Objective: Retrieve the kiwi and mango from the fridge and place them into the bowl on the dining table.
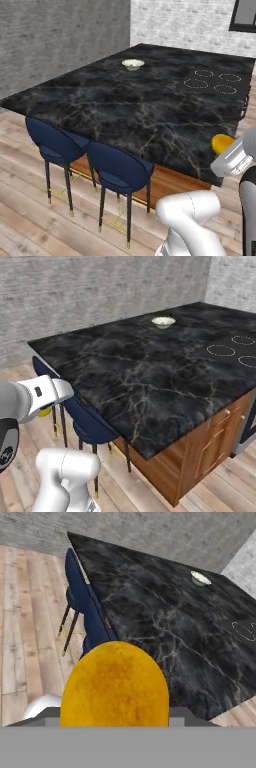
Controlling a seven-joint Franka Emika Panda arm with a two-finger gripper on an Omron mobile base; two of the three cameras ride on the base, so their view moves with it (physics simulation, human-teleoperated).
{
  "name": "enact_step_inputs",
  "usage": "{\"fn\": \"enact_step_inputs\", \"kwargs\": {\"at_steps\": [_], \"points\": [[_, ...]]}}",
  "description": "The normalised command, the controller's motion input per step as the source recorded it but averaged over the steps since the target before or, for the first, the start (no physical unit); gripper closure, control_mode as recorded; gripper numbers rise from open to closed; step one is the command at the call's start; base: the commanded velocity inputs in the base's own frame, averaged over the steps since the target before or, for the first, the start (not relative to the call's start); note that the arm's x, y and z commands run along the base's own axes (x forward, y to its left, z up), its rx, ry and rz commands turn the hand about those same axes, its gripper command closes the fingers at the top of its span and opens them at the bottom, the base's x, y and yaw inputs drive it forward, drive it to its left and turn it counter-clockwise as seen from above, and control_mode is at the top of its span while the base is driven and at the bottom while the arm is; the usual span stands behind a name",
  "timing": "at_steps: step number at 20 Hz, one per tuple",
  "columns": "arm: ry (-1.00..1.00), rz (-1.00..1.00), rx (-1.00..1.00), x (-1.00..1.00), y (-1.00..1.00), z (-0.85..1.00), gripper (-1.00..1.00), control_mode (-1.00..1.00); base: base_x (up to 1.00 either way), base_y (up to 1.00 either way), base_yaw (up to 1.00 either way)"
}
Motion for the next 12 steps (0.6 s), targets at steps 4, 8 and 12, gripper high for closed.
{"fn": "enact_step_inputs", "kwargs": {"at_steps": [4, 8, 12], "points": [[0.00, 0.00, 0.00, 0.00, 0.00, 0.00, 1.00, 1.00, 0.00, 1.00, 0.22], [0.00, 0.00, 0.00, 0.00, 0.00, 0.00, 1.00, 1.00, 0.00, 1.00, 0.19], [0.00, 0.00, 0.00, 0.00, 0.00, 0.00, 1.00, 1.00, 0.00, 1.00, 0.15]]}}
